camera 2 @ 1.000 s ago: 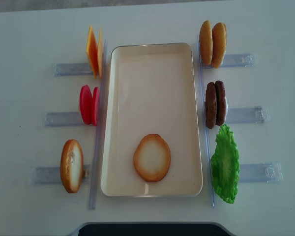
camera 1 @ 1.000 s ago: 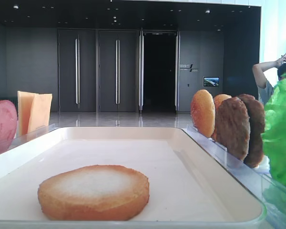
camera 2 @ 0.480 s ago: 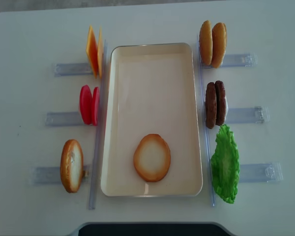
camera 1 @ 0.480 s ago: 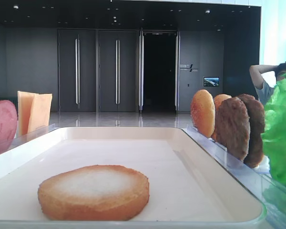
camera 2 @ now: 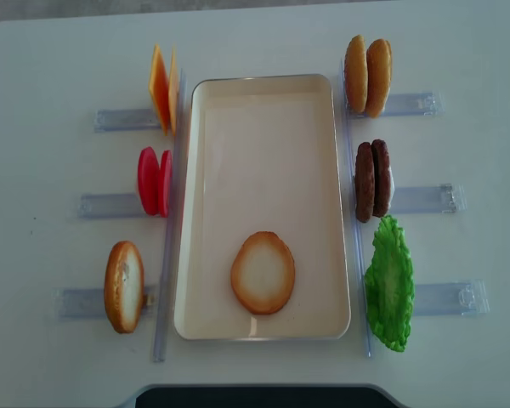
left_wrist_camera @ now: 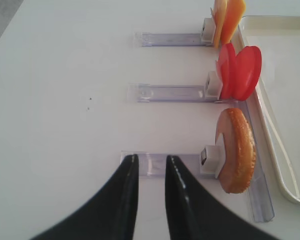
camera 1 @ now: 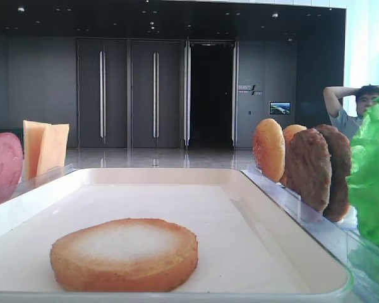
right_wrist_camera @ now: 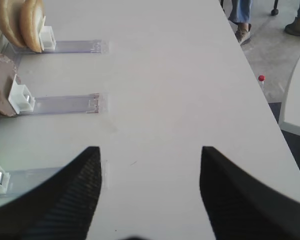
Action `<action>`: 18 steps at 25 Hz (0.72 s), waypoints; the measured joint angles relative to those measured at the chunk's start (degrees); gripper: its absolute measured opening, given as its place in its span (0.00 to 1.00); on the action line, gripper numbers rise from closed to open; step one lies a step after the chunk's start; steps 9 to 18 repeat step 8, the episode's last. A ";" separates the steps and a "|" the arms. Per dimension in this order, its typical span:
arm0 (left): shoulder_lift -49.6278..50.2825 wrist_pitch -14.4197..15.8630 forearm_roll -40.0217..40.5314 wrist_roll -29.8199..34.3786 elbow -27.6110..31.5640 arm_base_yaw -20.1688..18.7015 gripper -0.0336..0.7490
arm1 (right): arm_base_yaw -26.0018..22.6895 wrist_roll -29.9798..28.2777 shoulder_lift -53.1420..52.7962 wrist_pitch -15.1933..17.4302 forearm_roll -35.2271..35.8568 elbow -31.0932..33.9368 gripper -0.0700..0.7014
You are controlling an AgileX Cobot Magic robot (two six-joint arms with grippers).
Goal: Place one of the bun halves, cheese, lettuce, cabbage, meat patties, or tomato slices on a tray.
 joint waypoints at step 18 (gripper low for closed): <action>0.00 0.00 0.00 0.00 0.00 0.00 0.22 | 0.00 0.00 0.00 0.00 0.00 0.00 0.63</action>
